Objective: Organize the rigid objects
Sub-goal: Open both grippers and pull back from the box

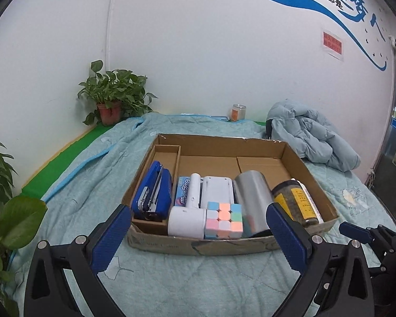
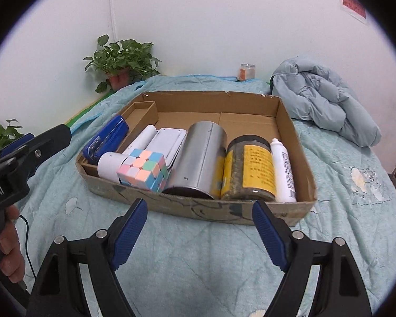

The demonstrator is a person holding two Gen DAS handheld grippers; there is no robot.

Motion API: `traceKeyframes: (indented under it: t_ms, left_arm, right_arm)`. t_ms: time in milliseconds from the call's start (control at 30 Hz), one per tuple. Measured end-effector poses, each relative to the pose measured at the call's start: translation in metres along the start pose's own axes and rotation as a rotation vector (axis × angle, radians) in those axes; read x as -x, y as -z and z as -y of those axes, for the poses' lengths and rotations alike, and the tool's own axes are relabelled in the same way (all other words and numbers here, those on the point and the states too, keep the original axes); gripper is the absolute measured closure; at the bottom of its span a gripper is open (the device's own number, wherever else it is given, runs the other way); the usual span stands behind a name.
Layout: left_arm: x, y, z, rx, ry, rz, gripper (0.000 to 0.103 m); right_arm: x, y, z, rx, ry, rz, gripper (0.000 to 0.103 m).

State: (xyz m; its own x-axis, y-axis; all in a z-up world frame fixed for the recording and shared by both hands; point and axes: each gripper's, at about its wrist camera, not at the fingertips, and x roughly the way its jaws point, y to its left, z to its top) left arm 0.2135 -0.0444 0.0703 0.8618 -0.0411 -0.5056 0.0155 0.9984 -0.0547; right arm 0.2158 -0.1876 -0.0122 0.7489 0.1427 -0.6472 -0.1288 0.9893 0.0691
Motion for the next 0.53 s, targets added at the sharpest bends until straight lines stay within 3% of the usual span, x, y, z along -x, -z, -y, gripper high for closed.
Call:
traceKeyframes:
  t_ms: [533]
  left_arm:
    - [-0.009, 0.003, 0.005, -0.037, 0.03, -0.016, 0.0]
  right_arm:
    - [0.009, 0.002, 0.006, -0.009, 0.029, 0.032, 0.021]
